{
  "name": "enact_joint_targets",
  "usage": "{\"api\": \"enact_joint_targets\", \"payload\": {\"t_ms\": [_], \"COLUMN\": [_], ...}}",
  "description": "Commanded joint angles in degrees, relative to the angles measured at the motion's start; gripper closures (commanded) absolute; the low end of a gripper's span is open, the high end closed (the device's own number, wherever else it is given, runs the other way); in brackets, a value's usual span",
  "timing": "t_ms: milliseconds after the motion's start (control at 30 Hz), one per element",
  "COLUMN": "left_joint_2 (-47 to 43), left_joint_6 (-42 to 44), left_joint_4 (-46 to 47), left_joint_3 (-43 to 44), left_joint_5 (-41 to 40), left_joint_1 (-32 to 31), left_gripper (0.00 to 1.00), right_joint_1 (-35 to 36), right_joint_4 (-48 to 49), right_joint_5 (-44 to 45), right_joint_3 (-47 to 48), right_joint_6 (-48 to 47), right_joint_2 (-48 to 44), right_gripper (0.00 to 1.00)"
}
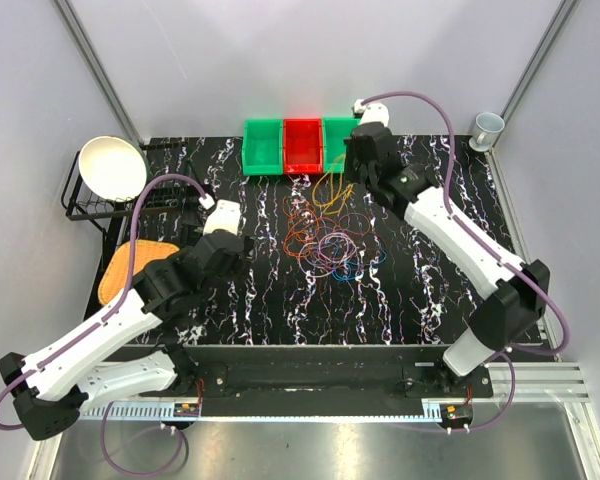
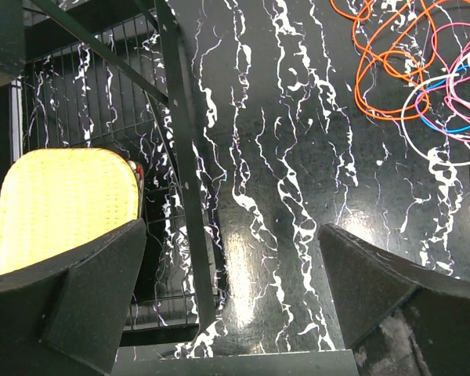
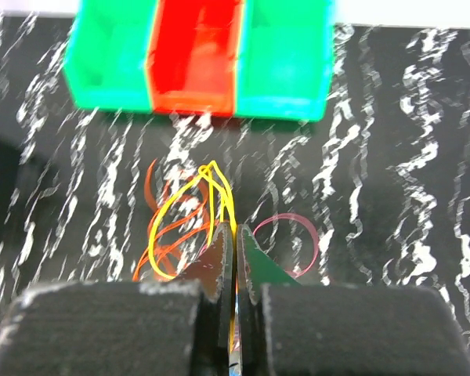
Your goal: Untangle the cables
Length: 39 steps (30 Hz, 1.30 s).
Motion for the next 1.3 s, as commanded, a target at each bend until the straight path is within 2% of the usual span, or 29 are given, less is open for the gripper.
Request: {"api": "enact_joint_targets", "payload": {"t_ms": [0, 300, 433, 567, 600, 733, 833, 1000, 1267], "left_joint_2": [0.1, -1.2, -1.6, -2.2, -2.5, -2.6, -2.4, -2.2, -2.2], "left_joint_6": [-0.8, -0.9, -0.8, -0.7, -0.6, -0.3, -0.2, -0.1, 0.2], "left_joint_4": [2.1, 2.1, 2.1, 2.3, 2.6, 2.8, 2.9, 3.0, 3.4], "left_joint_3": [0.1, -0.1, 0.0, -0.3, -0.4, -0.5, -0.6, -0.6, -0.8], "left_joint_5": [-2.1, -0.9, -0.9, -0.4, -0.3, 0.3, 0.7, 1.0, 2.0], "left_joint_1": [0.1, 0.5, 0.6, 1.0, 1.0, 1.3, 1.5, 1.8, 2.7], "left_gripper": [0.01, 0.01, 0.01, 0.01, 0.01, 0.01, 0.01, 0.01, 0.01], "right_joint_1": [-4.1, -8.1, -9.1, -11.0, -11.4, -14.4, -16.2, -19.8, -23.8], "right_joint_4": [0.8, 0.8, 0.7, -3.3, -5.3, -14.2, -13.5, -10.8, -6.2], "right_joint_5": [1.2, 2.7, 6.8, 1.0, -1.0, -5.0, -7.0, -15.0, -18.4], "right_joint_3": [7.7, 24.1, 30.1, 39.6, 46.3, 60.4, 61.8, 62.7, 64.0], "right_joint_6": [-1.8, -8.7, -10.3, -11.8, -10.8, -8.1, -6.4, -2.4, 0.8], "right_joint_2": [4.2, 16.5, 21.6, 28.1, 29.7, 37.9, 39.8, 41.8, 46.4], "right_gripper": [1.00, 1.00, 1.00, 1.00, 1.00, 1.00, 1.00, 1.00, 1.00]}}
